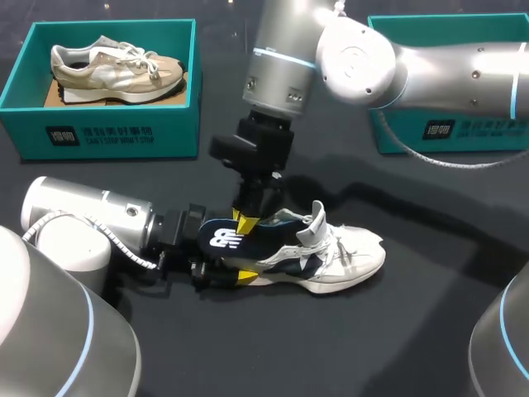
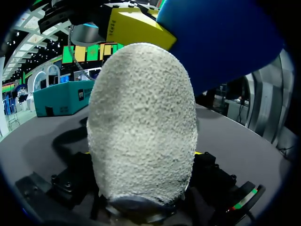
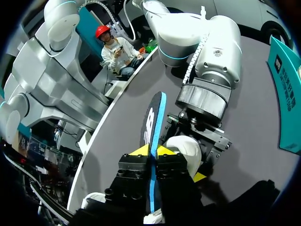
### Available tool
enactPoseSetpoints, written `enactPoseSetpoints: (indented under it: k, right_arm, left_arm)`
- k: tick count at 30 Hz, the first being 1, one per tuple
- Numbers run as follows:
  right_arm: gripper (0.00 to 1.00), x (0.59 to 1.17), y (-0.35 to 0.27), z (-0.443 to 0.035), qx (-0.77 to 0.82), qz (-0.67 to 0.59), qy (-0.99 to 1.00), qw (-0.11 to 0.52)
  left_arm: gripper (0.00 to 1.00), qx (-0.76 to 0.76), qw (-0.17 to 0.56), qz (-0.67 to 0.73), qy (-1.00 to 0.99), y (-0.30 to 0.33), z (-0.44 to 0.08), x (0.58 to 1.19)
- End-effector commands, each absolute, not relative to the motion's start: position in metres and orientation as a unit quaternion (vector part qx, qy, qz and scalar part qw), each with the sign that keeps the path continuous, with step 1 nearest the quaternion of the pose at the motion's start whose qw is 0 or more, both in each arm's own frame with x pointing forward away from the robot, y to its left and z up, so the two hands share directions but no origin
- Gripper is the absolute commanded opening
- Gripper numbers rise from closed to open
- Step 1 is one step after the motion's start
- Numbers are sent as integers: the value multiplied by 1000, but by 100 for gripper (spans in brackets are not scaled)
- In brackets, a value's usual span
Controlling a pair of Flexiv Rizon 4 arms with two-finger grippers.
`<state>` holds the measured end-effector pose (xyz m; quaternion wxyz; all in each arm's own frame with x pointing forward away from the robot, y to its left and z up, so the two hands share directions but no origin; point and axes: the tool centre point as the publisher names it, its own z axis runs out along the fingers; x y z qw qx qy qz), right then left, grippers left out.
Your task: Take the shoe out of the shoebox, open the shoe tongue, remove and reinsert the insole, then place the shoe into the shoebox
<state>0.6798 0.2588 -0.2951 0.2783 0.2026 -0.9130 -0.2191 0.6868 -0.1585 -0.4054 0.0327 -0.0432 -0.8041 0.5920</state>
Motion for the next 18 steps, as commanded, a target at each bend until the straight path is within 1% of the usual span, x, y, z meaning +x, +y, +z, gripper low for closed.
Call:
enactPoseSetpoints:
  k: [1, 8, 9, 10, 11, 12, 15, 17, 18]
  right_arm:
    - [0, 686, 269, -299, 202, -217, -910, 289]
    - [0, 693, 262, -304, 180, -233, -907, 301]
    - [4, 694, 260, -303, 176, -236, -907, 302]
    - [14, 694, 257, -303, 169, -240, -906, 305]
    - [18, 695, 255, -302, 159, -241, -907, 307]
    - [20, 696, 252, -302, 153, -242, -907, 308]
    - [22, 697, 245, -301, 128, -255, -903, 320]
    - [26, 698, 242, -301, 115, -266, -898, 331]
    - [25, 698, 240, -301, 112, -271, -895, 336]
  left_arm:
    - [0, -43, 32, 591, -805, -162, -408, 687]
    - [0, -43, 32, 591, -805, -162, -408, 687]
    - [0, -43, 32, 591, -805, -162, -408, 687]
    - [0, -43, 32, 591, -805, -162, -408, 687]
    - [0, -43, 32, 591, -805, -162, -408, 687]
    - [0, -43, 32, 591, -805, -162, -408, 687]
    - [0, -43, 32, 591, -805, -162, -408, 687]
    - [0, -43, 32, 591, -805, -162, -408, 687]
    - [0, -43, 32, 591, -805, -162, -408, 687]
